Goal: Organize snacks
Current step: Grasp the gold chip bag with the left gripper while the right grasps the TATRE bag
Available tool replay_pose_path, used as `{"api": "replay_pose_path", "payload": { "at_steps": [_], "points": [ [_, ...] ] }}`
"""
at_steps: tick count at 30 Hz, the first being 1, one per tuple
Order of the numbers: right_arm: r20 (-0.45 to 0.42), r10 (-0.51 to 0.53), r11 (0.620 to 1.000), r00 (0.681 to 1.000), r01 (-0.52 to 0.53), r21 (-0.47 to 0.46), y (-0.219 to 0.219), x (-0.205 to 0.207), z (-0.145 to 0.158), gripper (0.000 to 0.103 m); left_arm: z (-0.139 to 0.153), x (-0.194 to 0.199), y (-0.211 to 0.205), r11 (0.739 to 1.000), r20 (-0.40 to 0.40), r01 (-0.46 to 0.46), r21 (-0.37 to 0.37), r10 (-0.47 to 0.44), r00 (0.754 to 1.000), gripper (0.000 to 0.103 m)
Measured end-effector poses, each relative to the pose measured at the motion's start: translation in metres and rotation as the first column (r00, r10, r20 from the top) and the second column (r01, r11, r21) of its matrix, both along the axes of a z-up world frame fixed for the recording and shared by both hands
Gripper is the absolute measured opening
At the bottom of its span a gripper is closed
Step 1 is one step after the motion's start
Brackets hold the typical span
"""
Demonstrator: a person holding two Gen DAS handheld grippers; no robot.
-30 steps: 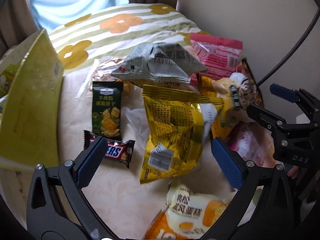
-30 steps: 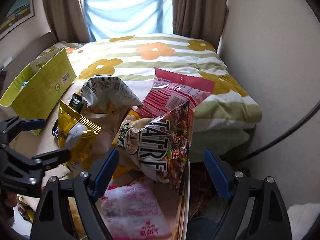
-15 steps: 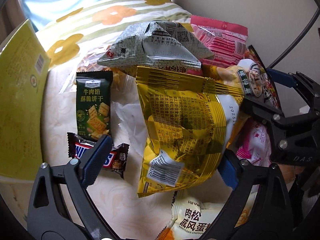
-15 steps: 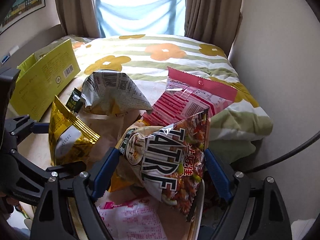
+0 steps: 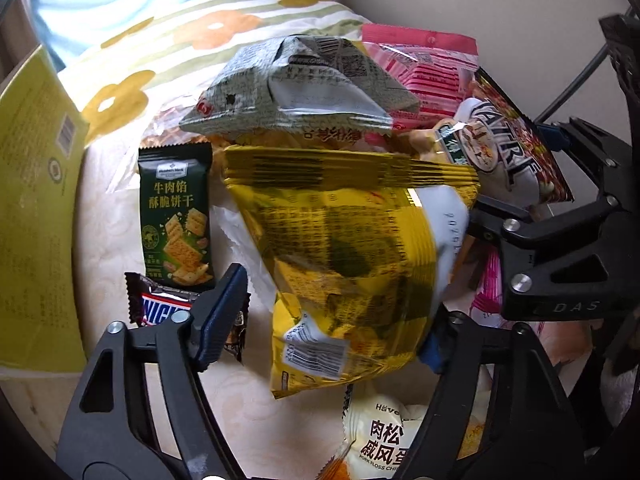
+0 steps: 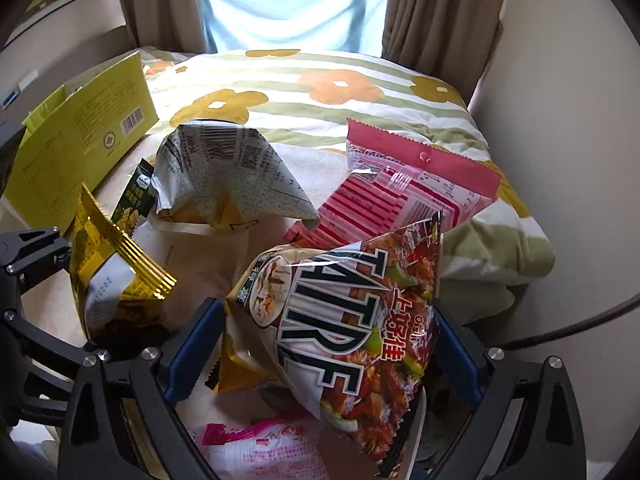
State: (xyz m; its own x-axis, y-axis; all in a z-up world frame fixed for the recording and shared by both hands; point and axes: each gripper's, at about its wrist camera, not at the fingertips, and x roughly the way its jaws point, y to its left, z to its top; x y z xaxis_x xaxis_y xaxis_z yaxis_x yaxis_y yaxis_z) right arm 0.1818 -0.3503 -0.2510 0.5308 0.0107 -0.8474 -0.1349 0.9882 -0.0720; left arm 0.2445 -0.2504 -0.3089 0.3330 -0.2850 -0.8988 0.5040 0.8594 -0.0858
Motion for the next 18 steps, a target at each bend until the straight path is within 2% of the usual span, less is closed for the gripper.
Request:
{"api": "replay_pose_path", "payload": {
  "at_steps": [5,7,14,18],
  "points": [
    [-0.009,-0.007,1.0,1.0,0.007,0.024,-0.002,0.001,-0.004,0.097,0.001,-0.002,-0.005,1.0,0.021,0.019,0.017,-0.019,1.0,0.051],
    [-0.01,-0.007,1.0,1.0,0.008,0.026,-0.003,0.001,-0.004,0.097,0.001,-0.001,-0.006,1.0,0.022,0.019,0.022,-0.02,1.0,0.051],
    [-0.006,-0.009,0.999,1.0,0.009,0.039,-0.005,-0.006,-0.001,0.083,0.007,-0.006,0.003,1.0,0.02,0.002,0.018,-0.002,1.0,0.05],
    [0.005,-0.032,0.998,0.999,0.032,0.046,-0.005,-0.011,0.002,0.081,0.012,-0.01,0.008,1.0,0.031,-0.004,0.017,0.004,1.0,0.05]
  ]
}}
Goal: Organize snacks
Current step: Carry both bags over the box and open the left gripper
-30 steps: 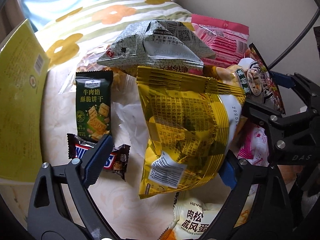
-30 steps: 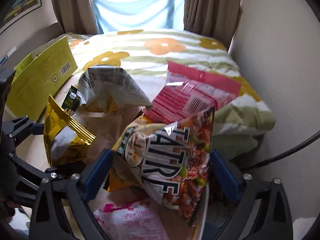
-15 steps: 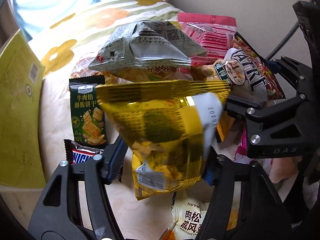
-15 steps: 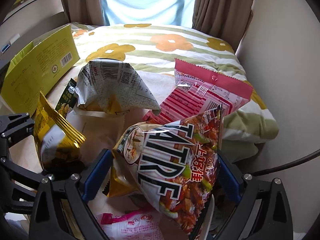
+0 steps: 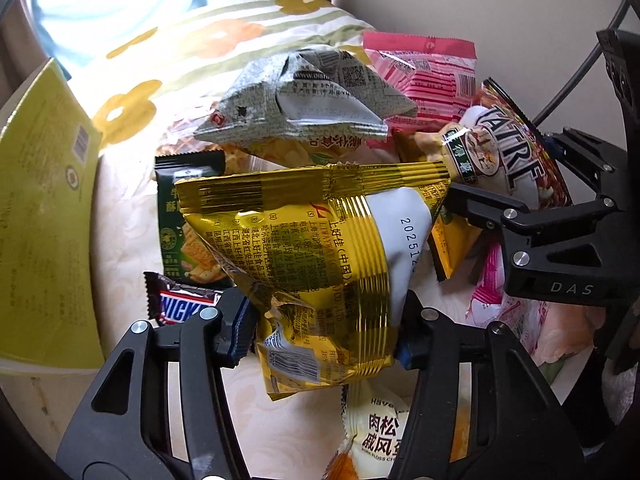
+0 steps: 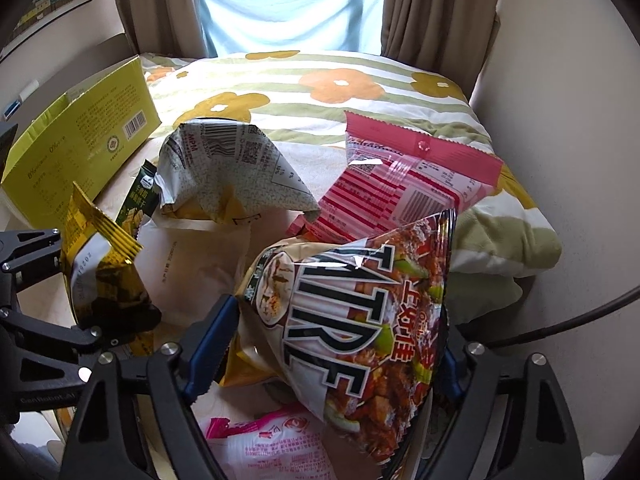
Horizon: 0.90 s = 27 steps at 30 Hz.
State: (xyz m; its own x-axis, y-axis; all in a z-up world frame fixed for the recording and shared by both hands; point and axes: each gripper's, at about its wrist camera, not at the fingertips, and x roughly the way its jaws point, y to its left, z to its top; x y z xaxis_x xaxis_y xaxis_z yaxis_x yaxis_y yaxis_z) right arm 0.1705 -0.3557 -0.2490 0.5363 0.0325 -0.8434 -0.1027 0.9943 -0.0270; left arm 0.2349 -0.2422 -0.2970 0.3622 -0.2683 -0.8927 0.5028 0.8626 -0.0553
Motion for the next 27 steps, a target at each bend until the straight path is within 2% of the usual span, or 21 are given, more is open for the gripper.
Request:
{"api": "replay_pose_path", "payload": {
  "at_steps": [12,20,27],
  "points": [
    [0.068,-0.039,0.999,0.997,0.037,0.022,-0.001,-0.021,0.033,0.079,0.033,-0.015,0.006,1.0,0.058,-0.013,-0.019,0.014,0.998,0.05],
    [0.128,-0.061,0.997,0.99,0.056,0.045,0.0,-0.043,0.078,0.078,0.08,-0.03,0.019,0.996,0.104,-0.049,-0.077,0.057,0.993,0.05],
    [0.21,-0.004,0.998,0.978,-0.008,0.059,0.023,-0.045,0.131,0.078,0.137,-0.031,0.063,0.98,0.153,-0.134,-0.146,0.156,0.976,0.05]
  ]
}}
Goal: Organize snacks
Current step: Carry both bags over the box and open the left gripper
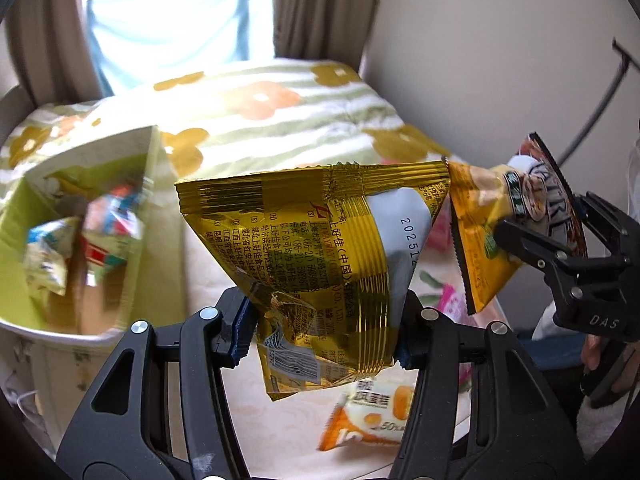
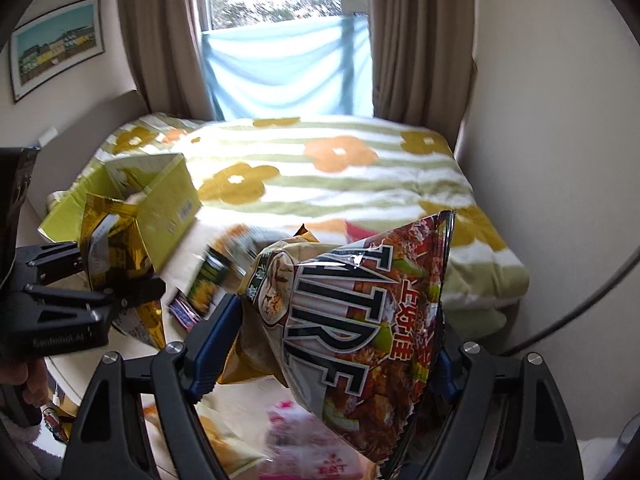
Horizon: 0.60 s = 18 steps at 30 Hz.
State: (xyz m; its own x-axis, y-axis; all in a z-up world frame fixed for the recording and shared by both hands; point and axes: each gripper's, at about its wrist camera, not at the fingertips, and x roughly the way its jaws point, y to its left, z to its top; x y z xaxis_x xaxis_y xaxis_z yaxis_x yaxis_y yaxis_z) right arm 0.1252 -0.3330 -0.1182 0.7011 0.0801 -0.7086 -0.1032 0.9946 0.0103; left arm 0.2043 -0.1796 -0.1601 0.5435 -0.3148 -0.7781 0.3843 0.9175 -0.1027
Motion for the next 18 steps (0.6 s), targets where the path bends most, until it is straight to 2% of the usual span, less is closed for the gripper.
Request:
{"api": "replay_pose_path", "payload": {
  "at_steps": [5,10,14,18],
  "points": [
    [0.05,0.056,0.998,0.997,-0.056,0.013,0.038,0.015,0.032,0.078,0.033,0.015,0.051,0.996,0.016,-0.071,-0.049,0.072,0.997,0.05],
    [0.078,0.102,0.995,0.992,-0.103,0.011,0.093,0.039,0.055,0.078,0.06,0.035,0.111,0.991,0.045,-0.126,-0.049,0.129,0.991,0.05],
    [0.079,0.131,0.991,0.988,-0.134,0.025,0.137,0.058,0.059,0.078,0.073,0.055,0.16,0.985,0.058,-0.169,-0.042,0.171,0.984,0.05],
    [0.068,0.167,0.985,0.984,-0.169,0.028,0.185,0.081,0.054,0.078,0.069,0.075,0.217,0.976,0.036,-0.214,-0.033,0.215,0.976,0.05]
  ]
}}
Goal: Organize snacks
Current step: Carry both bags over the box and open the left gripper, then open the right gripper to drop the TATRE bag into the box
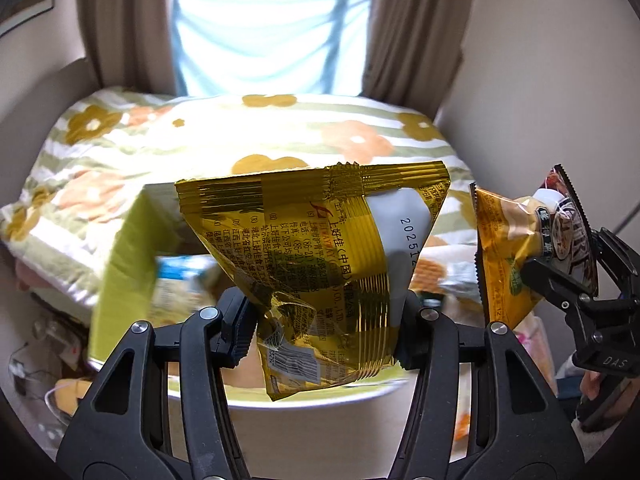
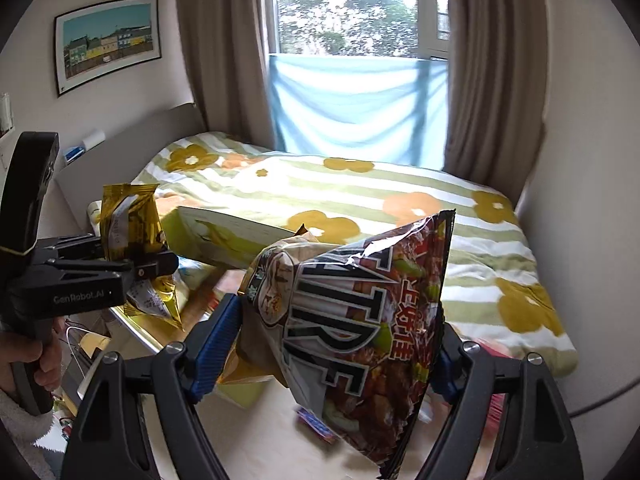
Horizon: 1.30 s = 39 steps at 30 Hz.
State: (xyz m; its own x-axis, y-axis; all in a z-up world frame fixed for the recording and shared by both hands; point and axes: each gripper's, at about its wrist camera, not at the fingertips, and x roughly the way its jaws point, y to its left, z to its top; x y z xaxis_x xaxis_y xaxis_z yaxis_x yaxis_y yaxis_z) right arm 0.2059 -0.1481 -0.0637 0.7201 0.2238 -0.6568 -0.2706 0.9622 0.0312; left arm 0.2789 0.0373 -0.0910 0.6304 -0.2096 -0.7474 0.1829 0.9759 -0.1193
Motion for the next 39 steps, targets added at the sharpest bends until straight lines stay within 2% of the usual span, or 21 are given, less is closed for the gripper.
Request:
{"api": "replay_pose_path", "payload": {
  "at_steps": [4,9,14,17,18,19,20,21,25,28,36,37,39],
  "points": [
    [-0.02,0.019,1.0,1.0,-0.019,0.006,0.044,0.023,-0.011,0.078,-0.017,0.02,0.05,0.999,-0.036,-0.03,0.015,0.03,0.999,0.05],
    [-0.07,0.024,1.0,0.997,-0.023,0.008,0.09,0.043,-0.032,0.078,-0.047,0.045,0.093,0.999,-0.111,-0.024,0.021,0.026,0.993,0.05],
    [-0.138,0.011,1.0,0.99,-0.013,-0.015,0.112,0.054,-0.055,0.078,-0.075,0.061,0.1,1.0,-0.189,0.001,0.011,0.001,0.982,0.05],
    [-0.178,0.002,1.0,0.984,-0.006,-0.025,0.118,0.056,-0.065,0.078,-0.083,0.063,0.102,1.0,-0.209,0.017,-0.003,-0.017,0.978,0.052],
    [-0.187,0.003,1.0,0.982,-0.008,-0.025,0.119,0.057,-0.067,0.078,-0.084,0.061,0.101,1.0,-0.202,0.022,0.021,-0.017,0.979,0.055],
    [-0.192,0.007,1.0,0.981,-0.013,-0.026,0.119,0.056,-0.068,0.078,-0.084,0.06,0.102,0.999,-0.199,0.024,0.044,-0.014,0.98,0.073],
    [-0.195,0.013,0.999,0.981,-0.019,-0.031,0.12,0.057,-0.07,0.078,-0.084,0.058,0.102,0.998,-0.193,0.02,0.066,-0.006,0.981,0.1],
    [-0.196,0.02,0.999,0.98,-0.029,-0.041,0.121,0.056,-0.071,0.078,-0.082,0.054,0.104,0.997,-0.17,0.007,0.073,0.005,0.985,0.102],
    [-0.215,0.049,0.995,0.975,-0.065,-0.069,0.123,0.054,-0.076,0.079,-0.079,0.049,0.12,0.998,-0.184,-0.047,0.039,0.053,0.982,0.103],
    [-0.226,0.067,0.996,0.972,-0.08,-0.048,0.123,0.051,-0.077,0.079,-0.077,0.045,0.136,0.996,-0.187,-0.084,-0.024,0.078,0.979,0.103],
    [-0.268,0.09,0.996,0.959,-0.091,0.01,0.132,0.062,-0.088,0.082,-0.07,0.034,0.145,0.991,-0.172,-0.13,-0.024,0.124,0.977,0.103],
    [-0.265,0.082,0.997,0.961,-0.079,0.02,0.133,0.063,-0.09,0.085,-0.07,0.033,0.146,0.991,-0.173,-0.131,-0.023,0.125,0.977,0.103],
    [-0.254,0.056,0.998,0.966,-0.046,0.048,0.133,0.063,-0.094,0.1,-0.071,0.03,0.148,0.991,-0.18,-0.133,-0.027,0.126,0.976,0.103]
  ]
}}
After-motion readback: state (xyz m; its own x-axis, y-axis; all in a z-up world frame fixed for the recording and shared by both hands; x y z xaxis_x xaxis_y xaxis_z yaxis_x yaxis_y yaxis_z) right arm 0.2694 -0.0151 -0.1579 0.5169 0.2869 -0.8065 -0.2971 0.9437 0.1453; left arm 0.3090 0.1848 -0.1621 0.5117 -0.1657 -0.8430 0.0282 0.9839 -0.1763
